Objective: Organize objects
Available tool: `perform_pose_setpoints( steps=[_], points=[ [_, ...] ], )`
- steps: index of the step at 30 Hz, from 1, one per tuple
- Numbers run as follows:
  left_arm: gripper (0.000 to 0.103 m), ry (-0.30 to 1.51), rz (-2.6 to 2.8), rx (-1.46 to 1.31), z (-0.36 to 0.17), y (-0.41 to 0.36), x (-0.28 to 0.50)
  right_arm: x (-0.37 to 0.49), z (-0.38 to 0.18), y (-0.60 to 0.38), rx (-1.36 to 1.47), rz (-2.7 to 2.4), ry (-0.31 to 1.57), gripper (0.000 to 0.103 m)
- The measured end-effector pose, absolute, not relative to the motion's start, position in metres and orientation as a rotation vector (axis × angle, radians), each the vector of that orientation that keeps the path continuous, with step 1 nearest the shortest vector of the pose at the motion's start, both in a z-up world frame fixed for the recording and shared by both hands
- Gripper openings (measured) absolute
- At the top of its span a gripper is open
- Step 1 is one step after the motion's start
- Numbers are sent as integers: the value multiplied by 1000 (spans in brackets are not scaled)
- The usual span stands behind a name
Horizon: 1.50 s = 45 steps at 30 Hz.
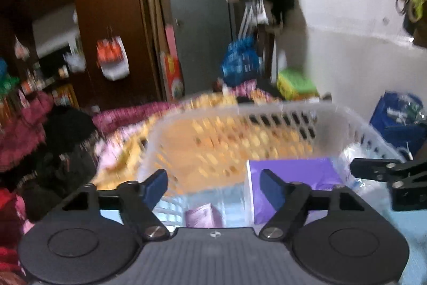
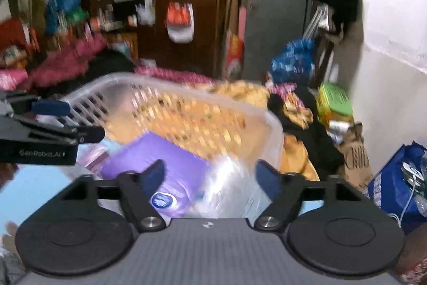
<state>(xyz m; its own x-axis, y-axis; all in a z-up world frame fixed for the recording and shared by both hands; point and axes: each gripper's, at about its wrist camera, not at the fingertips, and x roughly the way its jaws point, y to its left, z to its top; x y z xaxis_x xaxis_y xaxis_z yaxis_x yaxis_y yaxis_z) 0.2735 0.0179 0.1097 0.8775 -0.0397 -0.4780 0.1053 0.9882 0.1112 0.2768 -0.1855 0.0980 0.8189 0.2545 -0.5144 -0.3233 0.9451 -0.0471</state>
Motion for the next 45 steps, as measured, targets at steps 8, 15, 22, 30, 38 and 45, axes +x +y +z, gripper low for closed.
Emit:
perform_pose_setpoints(
  steps=[8, 15, 22, 30, 38, 45],
  points=[
    [97, 288, -159, 96, 88, 23, 144, 171, 69, -245, 15, 384, 328, 103],
    [97, 207, -113, 57, 51, 36, 78, 106, 21, -255, 74, 452, 282, 103],
    [97, 219, 15, 25, 31, 65, 52, 119, 33, -184, 11, 605, 259, 90],
    [84, 262, 86, 4, 11, 80, 46, 146, 32, -107, -133, 723, 347, 47],
    [62, 293, 47, -20, 0, 81, 53, 141, 21, -80, -182, 761, 389, 35],
    [28, 289, 13, -16, -2, 79, 52, 137, 17, -66, -232, 759, 406, 17]
  ],
)
